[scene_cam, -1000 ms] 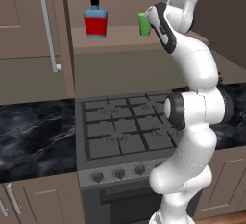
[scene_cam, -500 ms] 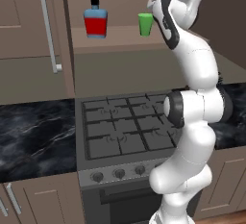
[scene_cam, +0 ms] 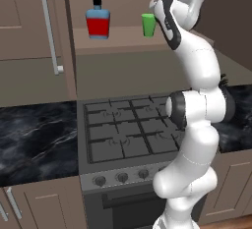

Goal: Open the cabinet directly in front. Then move the liquor and the cup to the dining counter with the jar on it.

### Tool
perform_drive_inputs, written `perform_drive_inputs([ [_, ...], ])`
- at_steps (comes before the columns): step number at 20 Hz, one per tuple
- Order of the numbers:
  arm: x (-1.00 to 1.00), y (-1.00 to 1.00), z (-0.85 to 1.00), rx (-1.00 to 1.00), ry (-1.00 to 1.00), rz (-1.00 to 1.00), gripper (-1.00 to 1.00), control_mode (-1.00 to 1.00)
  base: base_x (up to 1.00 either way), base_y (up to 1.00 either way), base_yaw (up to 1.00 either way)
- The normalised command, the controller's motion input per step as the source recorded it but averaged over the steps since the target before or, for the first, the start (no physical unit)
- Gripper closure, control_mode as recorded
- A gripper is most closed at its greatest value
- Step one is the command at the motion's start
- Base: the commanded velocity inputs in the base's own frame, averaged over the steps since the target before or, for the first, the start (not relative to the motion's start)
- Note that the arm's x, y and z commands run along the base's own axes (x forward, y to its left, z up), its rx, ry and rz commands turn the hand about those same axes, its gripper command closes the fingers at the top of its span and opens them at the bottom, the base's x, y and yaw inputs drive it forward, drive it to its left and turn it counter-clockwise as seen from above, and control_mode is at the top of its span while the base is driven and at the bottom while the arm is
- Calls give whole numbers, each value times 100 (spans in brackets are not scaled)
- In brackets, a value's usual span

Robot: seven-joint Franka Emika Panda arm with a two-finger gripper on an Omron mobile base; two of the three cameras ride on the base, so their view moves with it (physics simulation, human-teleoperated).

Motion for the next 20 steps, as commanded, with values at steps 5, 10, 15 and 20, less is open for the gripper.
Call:
perform_drive_inputs([
  [5, 36, 0, 0, 0, 0, 0, -100, -100, 0, 0, 0],
  [10, 39, 0, 0, 0, 0, 0, -100, -100, 0, 0, 0],
  [15, 34, 0, 0, 0, 3, 0, -100, -100, 0, 0, 0],
  [20, 16, 0, 0, 0, 16, 0, -100, -100, 0, 0, 0],
])
